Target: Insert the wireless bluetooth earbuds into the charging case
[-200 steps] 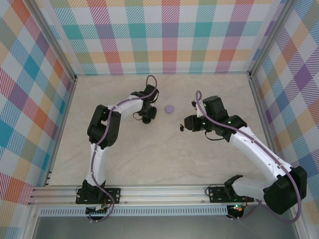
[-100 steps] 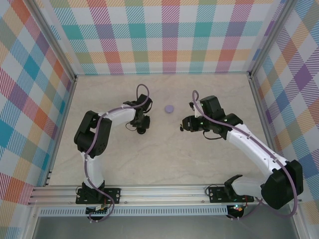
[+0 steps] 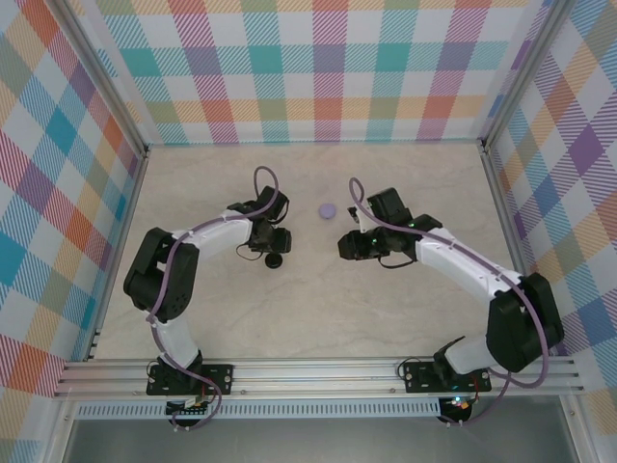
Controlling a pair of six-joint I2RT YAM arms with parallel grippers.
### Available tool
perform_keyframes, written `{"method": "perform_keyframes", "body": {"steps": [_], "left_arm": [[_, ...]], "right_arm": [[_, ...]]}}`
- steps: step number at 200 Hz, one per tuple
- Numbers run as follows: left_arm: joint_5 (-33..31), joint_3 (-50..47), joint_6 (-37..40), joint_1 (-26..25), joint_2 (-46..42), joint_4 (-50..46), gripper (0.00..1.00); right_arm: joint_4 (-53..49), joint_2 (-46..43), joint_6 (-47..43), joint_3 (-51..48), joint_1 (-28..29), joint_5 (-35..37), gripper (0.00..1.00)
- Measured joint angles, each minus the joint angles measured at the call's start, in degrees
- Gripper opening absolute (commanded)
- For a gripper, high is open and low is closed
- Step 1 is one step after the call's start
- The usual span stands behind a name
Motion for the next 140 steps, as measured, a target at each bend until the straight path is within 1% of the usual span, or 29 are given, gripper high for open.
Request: {"method": "perform_keyframes", "body": {"steps": [37,69,97,111,140], "left_arm": [[1.4,-1.0,0.2,4.4,-1.9,1.4,0.43],[2.8,-6.2,0.0,8.3,-2.7,2.7,0.43],[3.8,-10.1,-0.1,9.1,-4.1,2.9,0.39],[4.5,-11.2,-0.3,9.1,-4.6,3.4,0.35],[5.7,-13.2,-0.6,9.1,-5.0,5.2,0.34]], "right_arm": [[1.7,7.5,1.7,1.4,3.4,-0.7,0.29],[2.9,13.6,3.4,5.1,6.1,-0.9,0.27],[3.9,18.0,4.7,8.5,7.8,-0.9,0.25],[4.2,20.1,5.2,10.1,8.5,-0.9,0.24],[4.3,23.8,5.7,12.9,9.7,-0.9,0.22]]}}
